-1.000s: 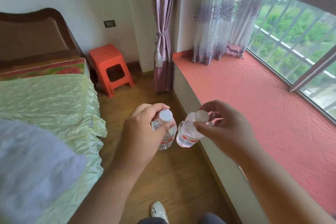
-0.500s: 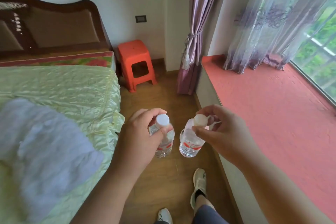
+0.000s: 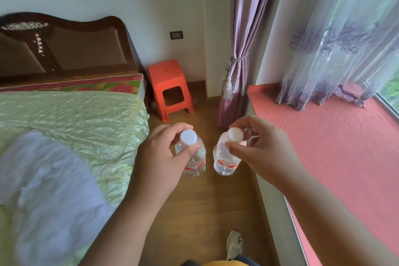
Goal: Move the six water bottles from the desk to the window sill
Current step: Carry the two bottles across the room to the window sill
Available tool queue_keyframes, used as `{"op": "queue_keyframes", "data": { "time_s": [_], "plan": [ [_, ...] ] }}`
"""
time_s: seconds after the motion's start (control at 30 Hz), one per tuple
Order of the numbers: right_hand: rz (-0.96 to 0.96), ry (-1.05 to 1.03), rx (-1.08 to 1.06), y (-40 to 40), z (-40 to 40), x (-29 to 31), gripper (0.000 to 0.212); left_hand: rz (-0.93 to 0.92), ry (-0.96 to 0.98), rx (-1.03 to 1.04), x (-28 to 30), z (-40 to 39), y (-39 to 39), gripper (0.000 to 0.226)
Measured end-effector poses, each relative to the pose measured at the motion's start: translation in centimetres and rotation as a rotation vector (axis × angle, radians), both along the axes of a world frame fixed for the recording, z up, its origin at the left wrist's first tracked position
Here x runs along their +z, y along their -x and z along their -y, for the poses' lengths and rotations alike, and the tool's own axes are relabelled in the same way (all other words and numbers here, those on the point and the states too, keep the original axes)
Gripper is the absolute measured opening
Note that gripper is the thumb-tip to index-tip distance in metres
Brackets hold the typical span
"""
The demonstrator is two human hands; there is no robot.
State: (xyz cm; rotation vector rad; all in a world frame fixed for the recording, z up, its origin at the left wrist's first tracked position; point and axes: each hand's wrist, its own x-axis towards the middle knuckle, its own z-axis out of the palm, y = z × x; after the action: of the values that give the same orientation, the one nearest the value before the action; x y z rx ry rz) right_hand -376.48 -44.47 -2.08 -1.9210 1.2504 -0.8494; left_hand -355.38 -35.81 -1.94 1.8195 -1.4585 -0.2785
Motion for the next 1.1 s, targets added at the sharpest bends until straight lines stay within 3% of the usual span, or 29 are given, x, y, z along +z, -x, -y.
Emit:
{"op": "queue_keyframes", "data": {
  "time_s": [0.53, 1.1],
  "plan": [
    [-0.009, -0.043, -0.085, 3.5, 11.8, -1.8, 0.026, -0.05, -0.071, -0.069, -2.1, 11.9, 2.5, 0.034],
    [-0.037, -0.106, -0.504, -3.5, 23.1, -2.3, 0.029, 0.0, -0.049, -0.411, -3.1, 31.8, -7.2, 0.037]
  ]
}}
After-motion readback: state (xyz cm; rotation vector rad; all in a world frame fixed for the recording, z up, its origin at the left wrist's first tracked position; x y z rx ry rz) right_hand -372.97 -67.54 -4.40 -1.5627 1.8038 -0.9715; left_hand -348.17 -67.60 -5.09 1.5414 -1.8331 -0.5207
